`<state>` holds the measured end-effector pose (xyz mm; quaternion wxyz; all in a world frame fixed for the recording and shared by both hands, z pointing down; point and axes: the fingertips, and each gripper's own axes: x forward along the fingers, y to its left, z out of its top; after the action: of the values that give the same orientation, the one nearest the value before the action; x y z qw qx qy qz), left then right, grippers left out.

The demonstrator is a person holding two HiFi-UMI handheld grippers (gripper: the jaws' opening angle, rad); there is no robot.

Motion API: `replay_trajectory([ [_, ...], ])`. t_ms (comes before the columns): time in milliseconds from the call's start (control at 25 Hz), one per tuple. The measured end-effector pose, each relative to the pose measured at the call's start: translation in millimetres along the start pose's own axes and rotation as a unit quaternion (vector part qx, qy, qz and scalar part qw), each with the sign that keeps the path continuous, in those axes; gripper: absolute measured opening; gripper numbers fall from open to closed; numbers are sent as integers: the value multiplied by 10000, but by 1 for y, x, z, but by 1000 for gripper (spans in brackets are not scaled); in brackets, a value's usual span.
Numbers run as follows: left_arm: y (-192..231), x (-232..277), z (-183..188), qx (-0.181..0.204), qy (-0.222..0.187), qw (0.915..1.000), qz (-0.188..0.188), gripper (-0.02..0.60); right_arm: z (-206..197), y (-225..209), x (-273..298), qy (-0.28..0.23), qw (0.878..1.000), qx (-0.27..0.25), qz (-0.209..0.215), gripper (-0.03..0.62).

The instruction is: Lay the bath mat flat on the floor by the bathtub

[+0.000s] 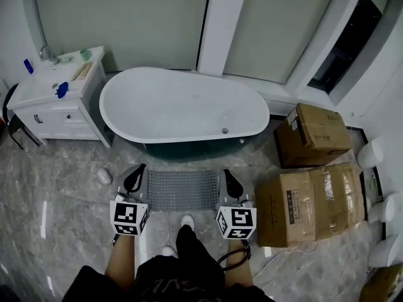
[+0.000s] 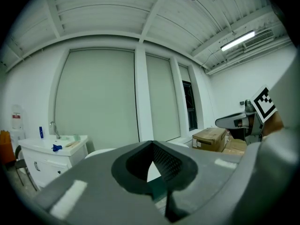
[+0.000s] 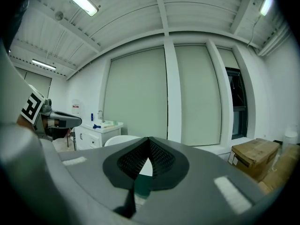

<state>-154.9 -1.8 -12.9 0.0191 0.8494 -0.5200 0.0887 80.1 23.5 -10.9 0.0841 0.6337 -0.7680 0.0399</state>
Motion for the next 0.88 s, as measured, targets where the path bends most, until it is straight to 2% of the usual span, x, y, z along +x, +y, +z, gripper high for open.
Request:
replay_trajectory([
  [160, 2, -29, 15, 19, -247, 9997, 41, 0, 18, 16, -24, -149, 9996, -216, 35, 11],
  [320, 4, -49, 22, 23, -405, 9992, 54, 0, 31, 29, -41, -316, 9993, -189, 63, 11],
  [880, -2, -98, 17, -16, -430, 9991, 39, 0, 36, 65, -74, -461, 9977, -440, 222, 11],
])
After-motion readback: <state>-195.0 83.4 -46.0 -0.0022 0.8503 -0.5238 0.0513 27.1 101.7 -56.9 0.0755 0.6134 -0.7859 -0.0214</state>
